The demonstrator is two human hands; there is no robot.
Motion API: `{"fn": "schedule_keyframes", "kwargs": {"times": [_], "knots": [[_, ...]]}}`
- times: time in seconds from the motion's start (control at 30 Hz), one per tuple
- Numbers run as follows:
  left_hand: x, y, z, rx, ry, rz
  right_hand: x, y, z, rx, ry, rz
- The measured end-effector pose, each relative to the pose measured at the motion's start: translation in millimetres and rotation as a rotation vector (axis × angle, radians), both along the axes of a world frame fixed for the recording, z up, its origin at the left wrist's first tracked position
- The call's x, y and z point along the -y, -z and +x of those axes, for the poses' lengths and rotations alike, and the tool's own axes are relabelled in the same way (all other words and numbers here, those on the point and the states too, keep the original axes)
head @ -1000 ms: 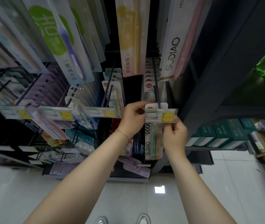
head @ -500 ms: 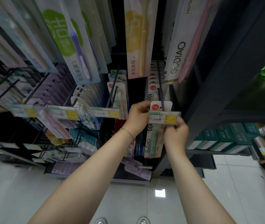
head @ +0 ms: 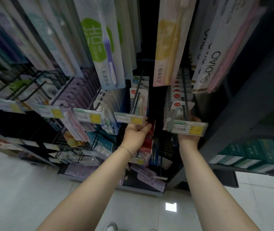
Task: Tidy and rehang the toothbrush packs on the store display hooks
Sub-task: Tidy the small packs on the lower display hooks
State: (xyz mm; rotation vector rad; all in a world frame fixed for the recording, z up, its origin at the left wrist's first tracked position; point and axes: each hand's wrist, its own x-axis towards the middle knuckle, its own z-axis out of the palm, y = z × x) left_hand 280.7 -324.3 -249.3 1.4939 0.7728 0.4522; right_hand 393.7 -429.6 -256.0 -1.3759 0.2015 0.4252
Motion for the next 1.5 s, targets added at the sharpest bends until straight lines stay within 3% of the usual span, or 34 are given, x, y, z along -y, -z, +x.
{"fn": "schedule_keyframes", "kwargs": {"times": [0.07,0.2,0.33,0.4,0.63,0.93,1.1,1.3,1.5], "knots": [[-12,3,-3,-0.057,-0.053,-0.009,-5,9,-9,-0.078,-0.076,-0.145],[-48,6,7,0.061,-0.193,-0.083,-36,18,-20,-0.102,-0.273,-0.311],[-74,13,19,0.033,-0.210,-0.031,-69,10,-23,0.112,-0.343,-0.259],[-81,17,17,0.036,-0.111,0.031,-80,3,-24,0.234,-0.348,-0.263],[-95,10,28,0.033,0.002,0.191,-104,-9,-21,0.396,-0.353,-0.126],[-89,7,4,0.107,0.170,0.264,-95,-7,-33,0.436,-0.339,-0.137],[-81,17,-14,0.187,0.218,0.176,-81,-9,-47,0.492,-0.338,-0.117],[-56,13,-43,0.075,0.165,0.441,-60,-13,-69,0.491,-0.418,-0.094],[-32,13,-61,0.137,0.084,0.539,-46,-12,-81,0.523,-0.464,-0.051]]}}
